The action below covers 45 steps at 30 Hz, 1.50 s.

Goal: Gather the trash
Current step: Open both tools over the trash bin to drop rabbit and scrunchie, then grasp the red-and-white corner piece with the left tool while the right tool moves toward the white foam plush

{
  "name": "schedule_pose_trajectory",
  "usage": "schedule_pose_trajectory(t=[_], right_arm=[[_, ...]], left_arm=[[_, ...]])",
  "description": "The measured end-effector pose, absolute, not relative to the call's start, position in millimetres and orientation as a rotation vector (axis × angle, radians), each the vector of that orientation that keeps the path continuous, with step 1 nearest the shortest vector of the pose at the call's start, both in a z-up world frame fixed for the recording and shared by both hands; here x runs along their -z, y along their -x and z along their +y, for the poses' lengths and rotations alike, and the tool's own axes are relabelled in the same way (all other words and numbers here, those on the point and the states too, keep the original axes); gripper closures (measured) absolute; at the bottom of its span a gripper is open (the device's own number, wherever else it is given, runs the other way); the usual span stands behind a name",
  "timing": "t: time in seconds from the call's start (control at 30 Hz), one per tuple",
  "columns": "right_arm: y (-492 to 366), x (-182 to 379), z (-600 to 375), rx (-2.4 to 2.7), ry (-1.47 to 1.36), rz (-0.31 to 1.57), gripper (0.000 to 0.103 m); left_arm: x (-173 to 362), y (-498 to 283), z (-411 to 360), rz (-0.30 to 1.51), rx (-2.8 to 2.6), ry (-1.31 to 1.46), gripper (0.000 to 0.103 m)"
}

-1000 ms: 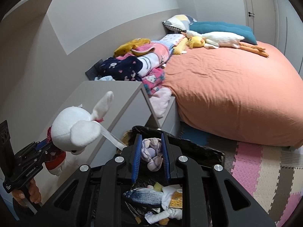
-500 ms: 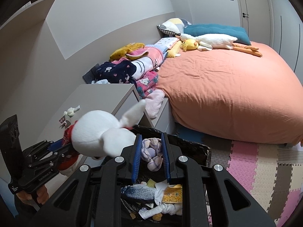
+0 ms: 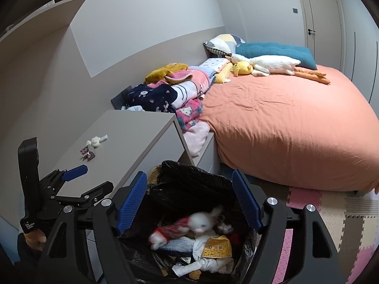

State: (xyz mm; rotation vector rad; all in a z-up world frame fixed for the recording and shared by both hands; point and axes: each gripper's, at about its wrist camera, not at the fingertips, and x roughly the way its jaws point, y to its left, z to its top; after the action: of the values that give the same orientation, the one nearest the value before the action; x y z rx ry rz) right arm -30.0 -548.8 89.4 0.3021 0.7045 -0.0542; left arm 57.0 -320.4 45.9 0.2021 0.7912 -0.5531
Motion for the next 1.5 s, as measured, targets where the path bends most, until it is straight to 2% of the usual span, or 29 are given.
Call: schedule_pose_trajectory(t=[0.93,1.03,1.5], right_arm=[[-31,-65,-502,-0.044,-0.292,0.790,0.027],[-41,-62,-492,-0.059,-0.284,0.799,0.022],[-90,-43,-453,-0.122,-0.261,0.855,0.019]], left_arm=[[-22,-91,-266,0.832,0.453,-0.174,0.007],[-19,-98,-255,0.838,0.430,-0.168,0.007],[-2,-135,-203,0.881,0.332,-0.123,0.007]])
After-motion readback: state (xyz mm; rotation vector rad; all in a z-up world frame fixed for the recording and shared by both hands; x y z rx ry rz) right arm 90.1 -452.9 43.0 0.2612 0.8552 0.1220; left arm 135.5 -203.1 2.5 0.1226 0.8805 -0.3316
